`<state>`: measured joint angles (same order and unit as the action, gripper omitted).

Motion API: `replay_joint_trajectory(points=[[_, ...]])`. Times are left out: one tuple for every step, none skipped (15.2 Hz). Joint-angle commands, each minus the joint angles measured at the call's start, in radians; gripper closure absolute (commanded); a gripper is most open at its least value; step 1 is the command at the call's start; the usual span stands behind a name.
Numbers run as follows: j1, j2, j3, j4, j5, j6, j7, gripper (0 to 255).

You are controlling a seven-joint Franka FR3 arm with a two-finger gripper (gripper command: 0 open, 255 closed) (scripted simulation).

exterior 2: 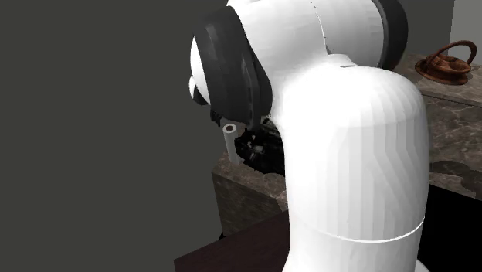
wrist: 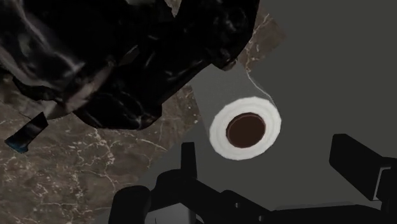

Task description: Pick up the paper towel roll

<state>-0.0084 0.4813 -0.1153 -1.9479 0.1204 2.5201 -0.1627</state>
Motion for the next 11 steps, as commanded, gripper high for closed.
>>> replay_joint_trajectory(points=[[-0.007,0.085,0.007,0.085,0.007,-0.001,-0.005,0],[-0.009,0.108,0.009,0.106,0.008,-0.001,-0.007,0],[-0.011,0.118,0.011,0.107,0.01,0.008,-0.008,0],[-0.012,0.128,0.012,0.109,0.011,0.017,-0.009,0],[-0.013,0.138,0.014,0.11,0.013,0.026,-0.011,0],[-0.014,0.148,0.015,0.112,0.014,0.035,-0.012,0],[-0.015,0.159,0.017,0.113,0.016,0.043,-0.013,0],[-0.016,0.169,0.018,0.115,0.018,0.052,-0.014,0],[-0.017,0.18,0.02,0.118,0.019,0.06,-0.016,0],[-0.018,0.186,0.02,0.119,0.02,0.065,-0.016,0],[-0.017,0.186,0.02,0.119,0.02,0.065,-0.016,0]])
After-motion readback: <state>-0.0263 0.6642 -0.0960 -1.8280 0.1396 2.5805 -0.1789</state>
